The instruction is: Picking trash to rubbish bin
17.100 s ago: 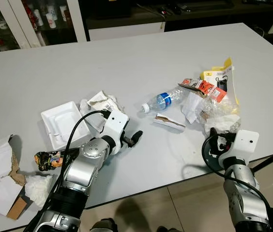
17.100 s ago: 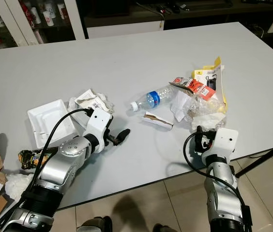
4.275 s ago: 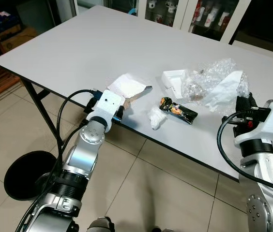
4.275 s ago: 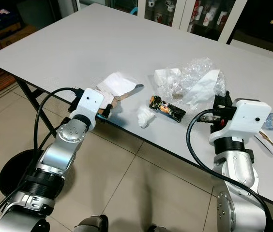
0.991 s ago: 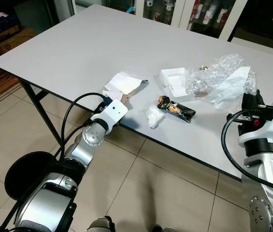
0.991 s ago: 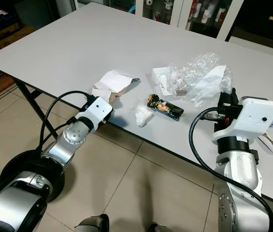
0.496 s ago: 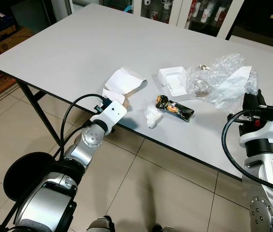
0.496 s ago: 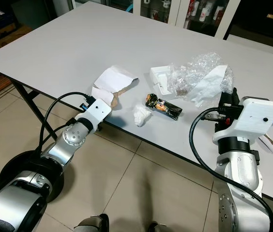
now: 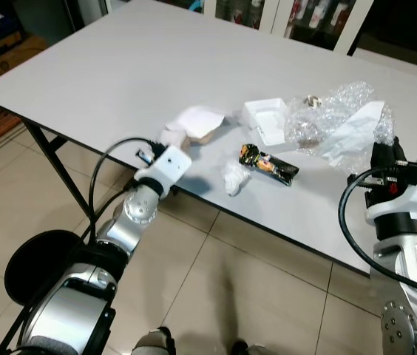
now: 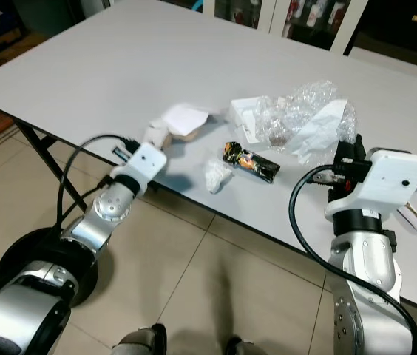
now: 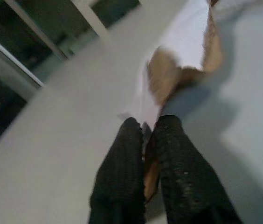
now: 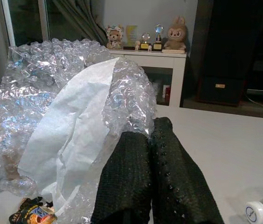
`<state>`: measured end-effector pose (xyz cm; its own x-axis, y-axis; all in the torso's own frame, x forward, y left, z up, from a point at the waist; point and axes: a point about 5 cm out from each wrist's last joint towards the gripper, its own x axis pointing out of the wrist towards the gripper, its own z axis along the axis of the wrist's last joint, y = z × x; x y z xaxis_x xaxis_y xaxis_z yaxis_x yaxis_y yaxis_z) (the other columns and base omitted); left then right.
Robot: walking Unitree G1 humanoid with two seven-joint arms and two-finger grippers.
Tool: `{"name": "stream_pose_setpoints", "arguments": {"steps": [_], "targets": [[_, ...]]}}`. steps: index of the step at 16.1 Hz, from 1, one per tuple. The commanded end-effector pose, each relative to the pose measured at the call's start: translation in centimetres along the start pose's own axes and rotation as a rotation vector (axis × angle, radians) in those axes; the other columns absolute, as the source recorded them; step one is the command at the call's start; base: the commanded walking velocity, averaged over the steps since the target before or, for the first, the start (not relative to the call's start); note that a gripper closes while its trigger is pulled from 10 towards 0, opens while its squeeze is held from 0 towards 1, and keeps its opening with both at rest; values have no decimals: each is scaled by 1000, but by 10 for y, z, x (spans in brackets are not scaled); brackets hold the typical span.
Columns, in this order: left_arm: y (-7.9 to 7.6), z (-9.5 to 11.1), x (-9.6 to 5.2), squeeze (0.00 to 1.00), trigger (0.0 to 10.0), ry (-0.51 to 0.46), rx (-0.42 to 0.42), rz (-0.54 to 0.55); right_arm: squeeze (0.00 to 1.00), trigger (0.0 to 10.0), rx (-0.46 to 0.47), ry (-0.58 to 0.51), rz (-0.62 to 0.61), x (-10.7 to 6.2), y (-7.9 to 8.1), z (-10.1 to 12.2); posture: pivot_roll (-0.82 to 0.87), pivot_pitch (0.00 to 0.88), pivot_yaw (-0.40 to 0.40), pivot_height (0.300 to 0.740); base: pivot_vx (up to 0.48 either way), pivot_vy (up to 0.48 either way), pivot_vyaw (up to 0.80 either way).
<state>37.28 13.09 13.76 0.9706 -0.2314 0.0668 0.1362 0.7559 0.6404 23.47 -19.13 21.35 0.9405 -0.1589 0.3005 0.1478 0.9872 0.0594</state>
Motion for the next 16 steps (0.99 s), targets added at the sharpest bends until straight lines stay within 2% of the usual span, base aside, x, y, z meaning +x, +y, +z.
{"name": "stream_pose_setpoints", "arguments": {"steps": [1,4,7,8,10,13,16], "targets": [[7,10,3,0,0,-47,1,47,0,10000,-21,-8,-20,-1,-5,2,150,157,-53,740,0,0,0],[23,26,7,0,0,-130,-22,157,0,10000,-25,-12,-19,-1,-5,3,150,154,-54,740,0,0,0],[33,37,9,0,0,-158,-143,226,0,10000,-27,-14,-14,0,-5,3,151,150,-62,740,0,0,0],[35,46,8,0,0,-186,-218,236,0,10000,-29,-15,-14,1,-6,3,153,147,-65,740,0,0,0],[32,60,7,0,0,-226,-284,236,0,10000,-30,-16,-11,3,-5,2,158,139,-73,740,0,0,0],[32,73,6,0,0,-266,-325,233,0,10000,-31,-23,5,6,-3,2,166,128,-82,740,0,0,0],[32,68,3,0,0,-243,-339,242,0,10000,-32,-31,13,9,-2,3,170,120,-86,740,0,0,0]]}}
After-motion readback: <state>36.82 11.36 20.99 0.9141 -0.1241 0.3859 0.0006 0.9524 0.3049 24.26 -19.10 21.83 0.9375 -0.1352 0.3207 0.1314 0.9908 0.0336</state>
